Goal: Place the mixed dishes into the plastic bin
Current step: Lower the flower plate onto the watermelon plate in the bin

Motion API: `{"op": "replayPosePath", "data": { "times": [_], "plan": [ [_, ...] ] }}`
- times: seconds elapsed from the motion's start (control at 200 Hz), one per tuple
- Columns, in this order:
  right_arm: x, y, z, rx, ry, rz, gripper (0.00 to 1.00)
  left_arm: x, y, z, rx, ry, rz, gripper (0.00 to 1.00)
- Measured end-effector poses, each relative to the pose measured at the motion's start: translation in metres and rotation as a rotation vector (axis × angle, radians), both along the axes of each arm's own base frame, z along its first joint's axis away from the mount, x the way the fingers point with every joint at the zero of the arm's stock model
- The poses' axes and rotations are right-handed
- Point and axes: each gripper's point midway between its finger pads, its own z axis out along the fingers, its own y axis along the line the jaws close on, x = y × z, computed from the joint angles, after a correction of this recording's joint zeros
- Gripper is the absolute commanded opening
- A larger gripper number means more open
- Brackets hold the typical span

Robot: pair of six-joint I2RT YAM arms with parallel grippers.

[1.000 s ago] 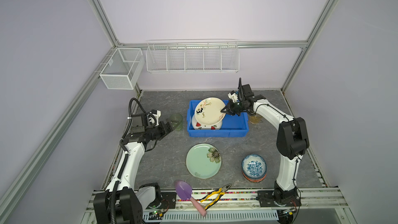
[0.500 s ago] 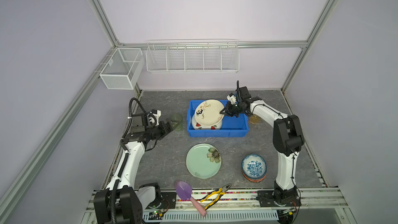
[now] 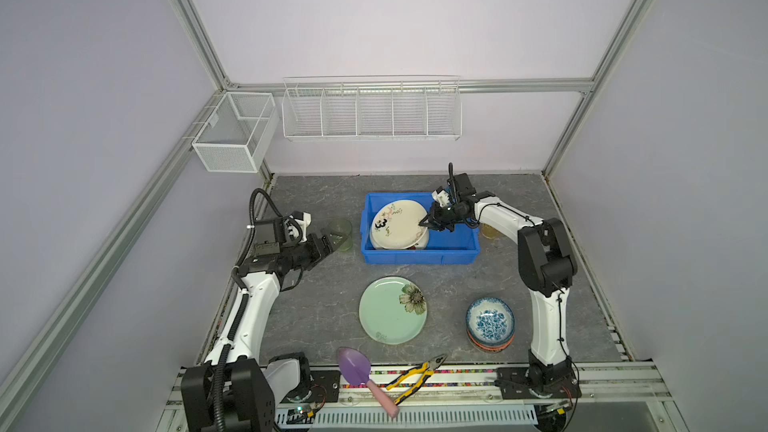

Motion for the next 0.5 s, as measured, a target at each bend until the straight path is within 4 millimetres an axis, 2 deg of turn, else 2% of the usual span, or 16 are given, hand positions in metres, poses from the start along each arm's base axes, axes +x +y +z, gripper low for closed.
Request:
{"op": "replayPosePath", "data": {
  "times": [0.09, 0.5],
  "plan": [
    [-0.0010, 0.0003, -0.0066, 0.000, 0.014, 0.001, 0.11, 0.0001, 0.0000, 0.0001, 0.000, 0.000, 0.000, 0.96],
    [0.0004, 0.0033, -0.0066, 0.025, 0.001, 0.005, 0.26, 0.0001, -0.0002, -0.0006, -0.001, 0.003, -0.001, 0.96]
  ]
}}
